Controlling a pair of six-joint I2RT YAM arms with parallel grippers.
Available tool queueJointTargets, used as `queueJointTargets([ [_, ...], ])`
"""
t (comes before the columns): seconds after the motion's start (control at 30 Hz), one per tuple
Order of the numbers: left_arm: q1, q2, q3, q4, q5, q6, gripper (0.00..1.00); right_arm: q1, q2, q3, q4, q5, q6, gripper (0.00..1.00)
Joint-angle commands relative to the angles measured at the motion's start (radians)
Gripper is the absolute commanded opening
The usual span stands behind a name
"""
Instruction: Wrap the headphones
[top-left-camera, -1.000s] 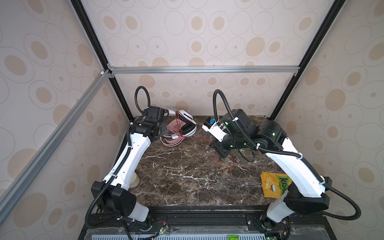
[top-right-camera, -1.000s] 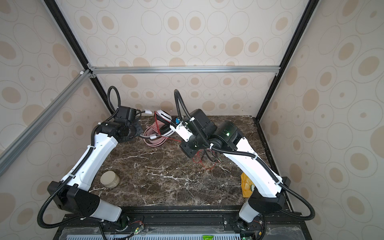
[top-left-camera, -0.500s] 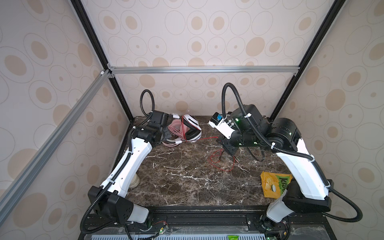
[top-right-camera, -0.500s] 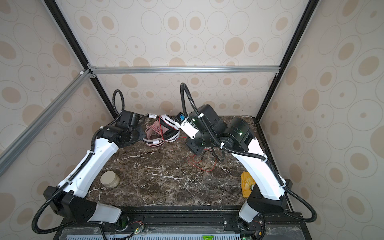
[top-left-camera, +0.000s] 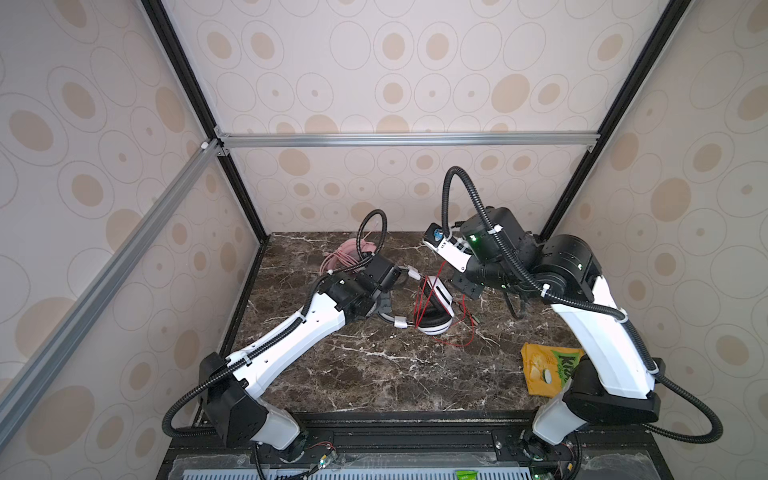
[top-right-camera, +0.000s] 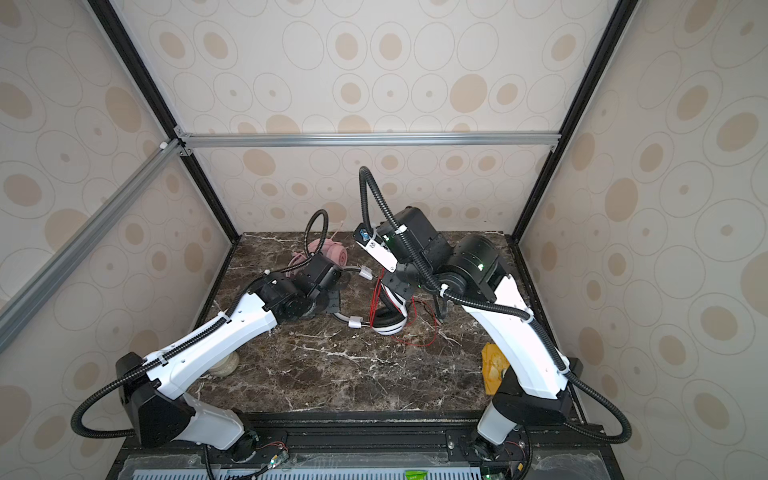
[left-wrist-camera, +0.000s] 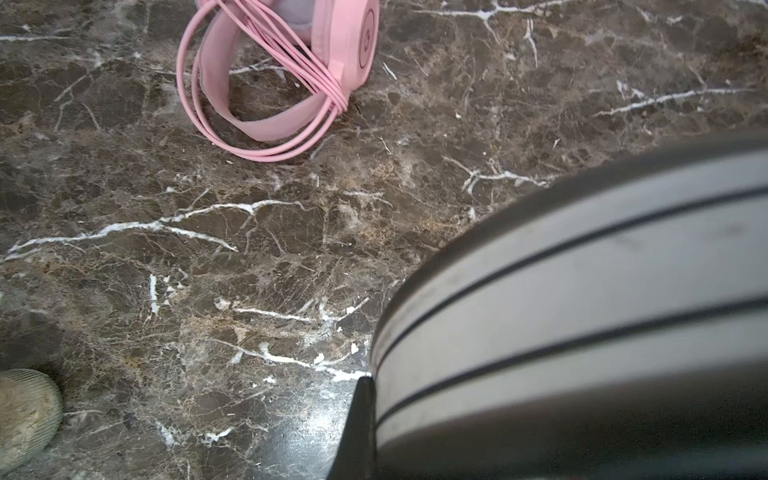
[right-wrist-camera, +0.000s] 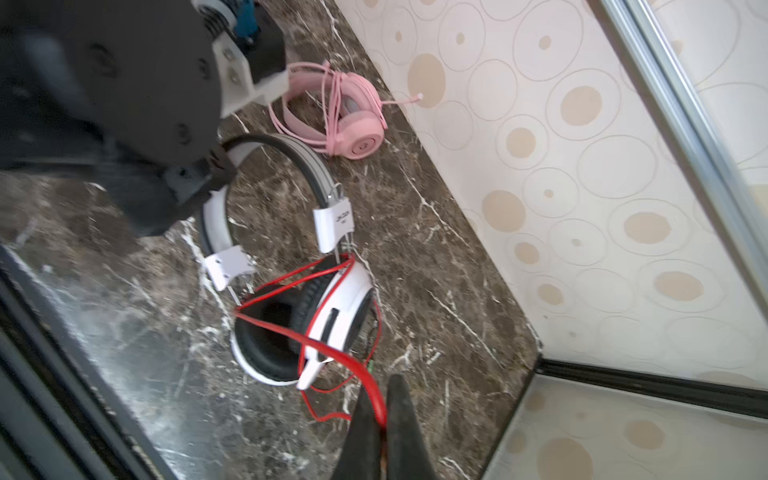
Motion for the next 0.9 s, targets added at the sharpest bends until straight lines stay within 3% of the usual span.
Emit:
queueJointTargets([
  [0.0,-0.047,-0.017,-0.008,0.017,-0.047,-0.029,0.0,0.005,-0.024,-0.006,0.06,0.157,-0.108,0.0],
  [0.13,-0.105,-0.01,-0.025,0.023,-0.035,-0.024,0.0,-0.009,-0.024,-0.026,0.102,0.188,-0.134,0.0],
  [0.23,-0.122,-0.019,-0.033,0.051,-0.009,-0.007,0.0,-0.055,-0.032,-0.092,0.138,0.122,-0.098,0.0],
  [0.7,-0.13,-0.124,-0.109,0.207,0.13,0.107,0.0,-0.4,-0.064,-0.321,0.287,-0.365,0.136,0.0],
  [0.87,-0.13,-0.158,-0.128,0.263,0.185,0.14,0.0,-0.469,-0.065,-0.416,0.349,-0.527,0.16,0.0],
])
